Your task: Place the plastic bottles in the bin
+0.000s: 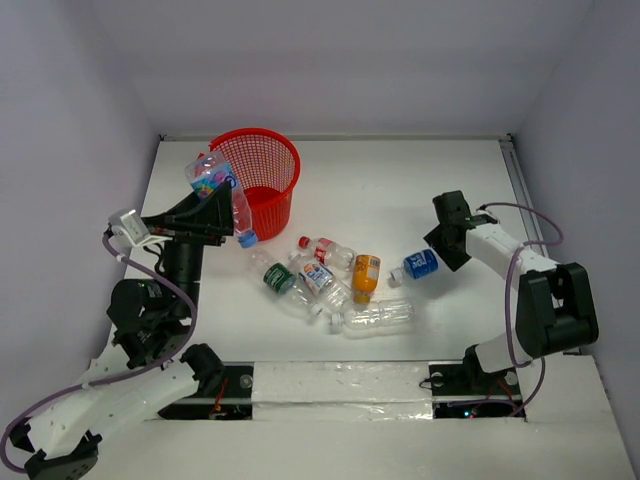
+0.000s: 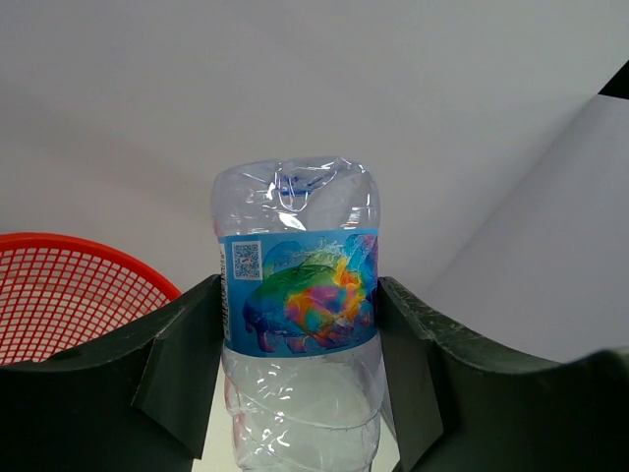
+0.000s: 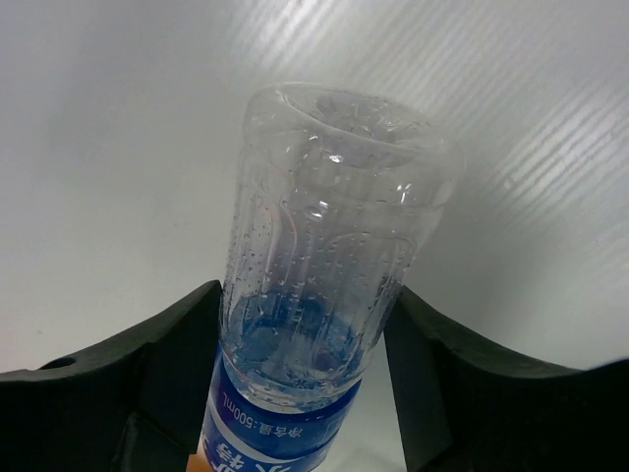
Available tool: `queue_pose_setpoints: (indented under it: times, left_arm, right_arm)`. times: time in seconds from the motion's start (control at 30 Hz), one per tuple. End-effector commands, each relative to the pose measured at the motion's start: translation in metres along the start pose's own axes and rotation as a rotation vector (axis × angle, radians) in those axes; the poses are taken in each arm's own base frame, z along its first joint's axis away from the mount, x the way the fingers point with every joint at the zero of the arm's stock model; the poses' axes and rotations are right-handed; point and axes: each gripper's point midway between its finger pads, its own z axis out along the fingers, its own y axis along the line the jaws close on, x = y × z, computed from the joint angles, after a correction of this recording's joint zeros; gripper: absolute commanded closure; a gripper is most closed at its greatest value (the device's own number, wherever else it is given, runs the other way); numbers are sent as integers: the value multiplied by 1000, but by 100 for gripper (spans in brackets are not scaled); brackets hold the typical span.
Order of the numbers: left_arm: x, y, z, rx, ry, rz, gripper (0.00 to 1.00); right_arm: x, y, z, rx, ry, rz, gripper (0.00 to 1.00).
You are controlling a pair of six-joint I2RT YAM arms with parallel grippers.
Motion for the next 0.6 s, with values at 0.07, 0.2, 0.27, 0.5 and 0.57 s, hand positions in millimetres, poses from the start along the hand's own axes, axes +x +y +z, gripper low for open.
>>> queue_pose_setpoints:
  times: [0.07,0.2,0.27,0.5,0.57]
  left_arm:
    - [5,6,7,-35,-13,39,46]
    - [5,9,16,-85,-31,60,46]
    - [7,9,26,-112,-37,85,46]
    - [17,22,70,-256,-58,253,46]
    - [23,38,87,-305,-74,294,46]
  right_arm:
    - [-49,17,-8,-1,-168,13,42]
    - [-95,31,-45,-68,-327,54,44]
    - [-117,39,-72,-130,-399,76,45]
    - [-161,60,-184,-513,-556,145,47]
    - [-142,84,-215,-689,-517,61,47]
